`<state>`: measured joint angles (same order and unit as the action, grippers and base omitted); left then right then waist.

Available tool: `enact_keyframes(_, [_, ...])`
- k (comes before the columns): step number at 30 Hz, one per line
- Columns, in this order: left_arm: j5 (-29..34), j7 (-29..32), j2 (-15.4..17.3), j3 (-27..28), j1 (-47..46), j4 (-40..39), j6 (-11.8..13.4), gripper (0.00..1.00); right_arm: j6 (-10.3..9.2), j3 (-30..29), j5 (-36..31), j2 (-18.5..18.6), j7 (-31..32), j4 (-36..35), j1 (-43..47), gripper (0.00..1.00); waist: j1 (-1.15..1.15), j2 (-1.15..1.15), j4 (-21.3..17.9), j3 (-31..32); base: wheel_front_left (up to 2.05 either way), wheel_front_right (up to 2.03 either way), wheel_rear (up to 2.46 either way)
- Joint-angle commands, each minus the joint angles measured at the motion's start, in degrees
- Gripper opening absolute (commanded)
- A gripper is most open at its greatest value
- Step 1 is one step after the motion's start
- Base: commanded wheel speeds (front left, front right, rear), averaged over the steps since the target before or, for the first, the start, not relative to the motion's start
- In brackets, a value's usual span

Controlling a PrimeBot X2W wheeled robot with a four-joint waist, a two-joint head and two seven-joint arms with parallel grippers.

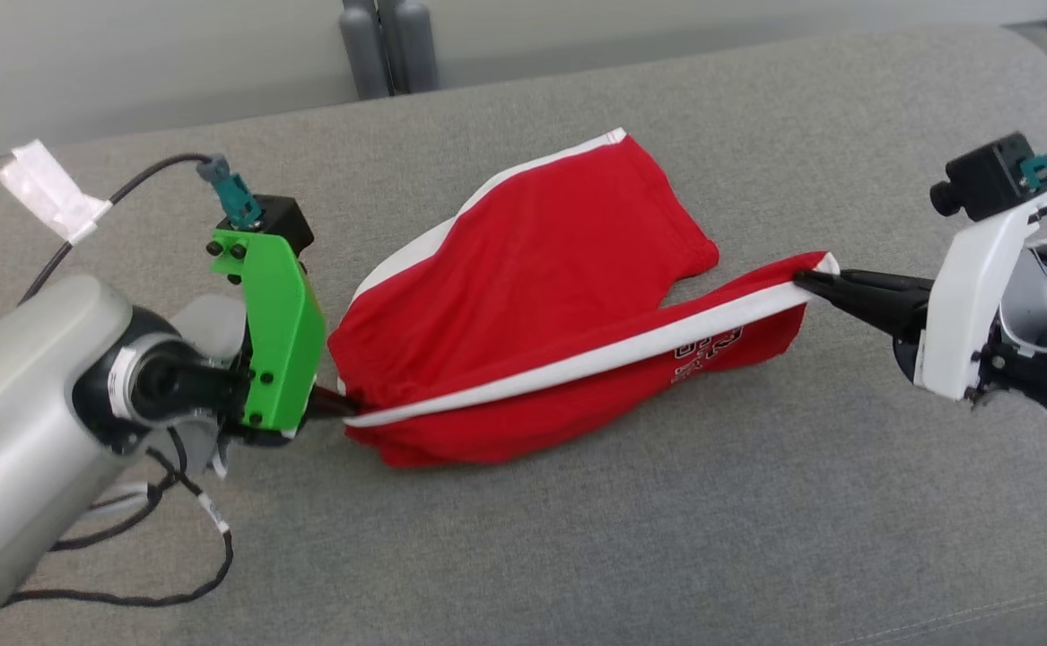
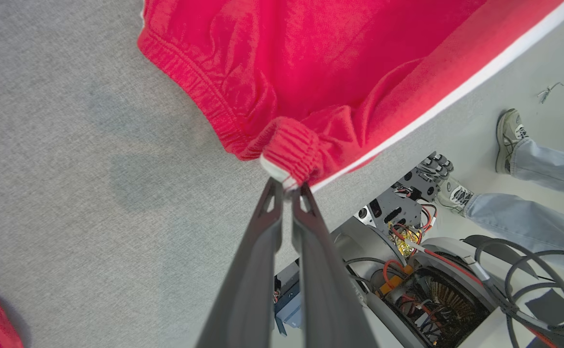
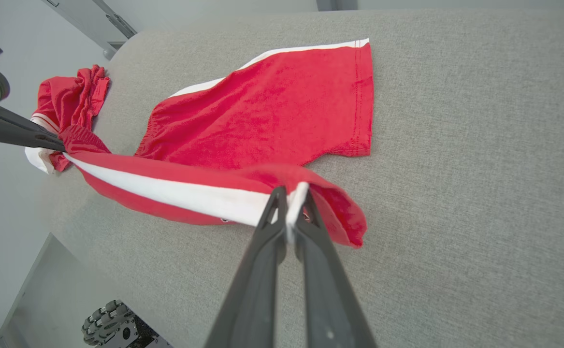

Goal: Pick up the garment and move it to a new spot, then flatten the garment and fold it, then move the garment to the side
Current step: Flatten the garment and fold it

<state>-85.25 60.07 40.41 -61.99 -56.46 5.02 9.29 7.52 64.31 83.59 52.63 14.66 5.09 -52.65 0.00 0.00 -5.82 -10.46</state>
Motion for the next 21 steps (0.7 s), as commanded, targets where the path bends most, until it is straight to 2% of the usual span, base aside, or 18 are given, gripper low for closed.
enact_keyframes(1, [0.3,1.8,-0.6,0.3,-3.2,1.4,0.8,0.0,-0.06,-0.5,0.2,-0.9,1.2,1.4,-2.2,0.0,0.0,0.0,0.2,-5.8,0.0,0.0,0.0])
enact_keyframes(10, [2.9,8.8,-3.9,1.5,-17.0,7.2,4.6,0.0,-0.06,-4.0,1.4,-4.7,4.8,9.3,-13.2,0.0,0.0,0.0,1.4,-15.6,0.0,0.0,0.0])
enact_keyframes(15, [4.0,9.4,-5.5,2.6,-21.6,9.3,6.3,0.0,-0.06,-4.5,0.4,-7.4,5.4,14.4,-18.5,0.0,0.0,0.0,2.6,-19.9,0.0,0.0,0.0])
enact_keyframes(21, [4.8,9.0,-7.6,3.0,-24.1,11.5,6.8,0.0,-0.06,-4.1,-0.6,-10.7,4.8,19.6,-22.8,0.0,0.0,0.0,3.9,-22.5,0.0,0.0,0.0])
